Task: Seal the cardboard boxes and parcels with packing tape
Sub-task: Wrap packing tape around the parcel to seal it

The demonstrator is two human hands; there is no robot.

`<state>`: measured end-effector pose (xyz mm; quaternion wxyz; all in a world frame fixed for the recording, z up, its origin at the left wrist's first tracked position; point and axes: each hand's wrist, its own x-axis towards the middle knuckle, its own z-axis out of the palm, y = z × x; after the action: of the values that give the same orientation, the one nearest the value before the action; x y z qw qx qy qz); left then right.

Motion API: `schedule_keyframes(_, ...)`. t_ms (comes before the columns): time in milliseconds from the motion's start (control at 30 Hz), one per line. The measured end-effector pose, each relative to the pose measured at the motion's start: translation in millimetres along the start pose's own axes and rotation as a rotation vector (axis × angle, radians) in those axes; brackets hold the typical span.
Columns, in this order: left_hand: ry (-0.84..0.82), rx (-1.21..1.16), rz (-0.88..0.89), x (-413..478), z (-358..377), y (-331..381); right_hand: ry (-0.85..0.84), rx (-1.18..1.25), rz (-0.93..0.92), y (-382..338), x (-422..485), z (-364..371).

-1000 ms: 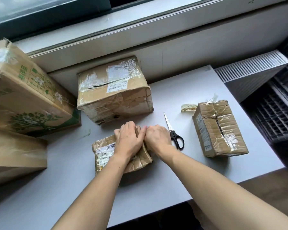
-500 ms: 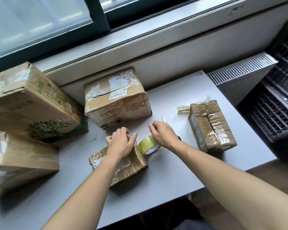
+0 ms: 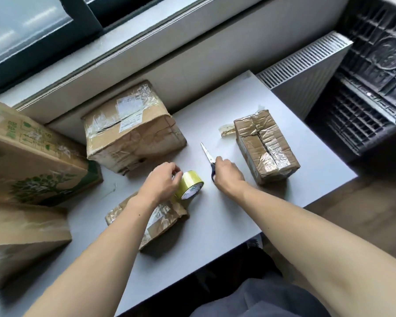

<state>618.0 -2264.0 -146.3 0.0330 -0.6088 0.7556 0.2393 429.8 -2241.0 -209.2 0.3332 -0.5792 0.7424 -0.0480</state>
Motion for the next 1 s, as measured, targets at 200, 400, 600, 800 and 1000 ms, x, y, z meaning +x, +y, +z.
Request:
schedule_keyframes(200,-0.176,0.134,0.128,-7,-1,2,0.022,-0.11,0.009,-7,4,1)
schedule_keyframes(400,-0.23,0.183,0.05,6,-1,19,-0.144,0.016,0.01,-4,6,-19)
schedule_keyframes(600,-0.207,0.034,-0.038,7,-15,5,-0.215,0.366,-0.027,9,-8,-27)
schedule_keyframes(800,-0.192,0.039,0.01,6,-19,-9,-0.237,0.527,0.016,2,-36,-24)
schedule_keyframes(1000,-0.138,0.126,0.057,6,-13,-13,-0.126,0.563,0.091,-10,-74,-5)
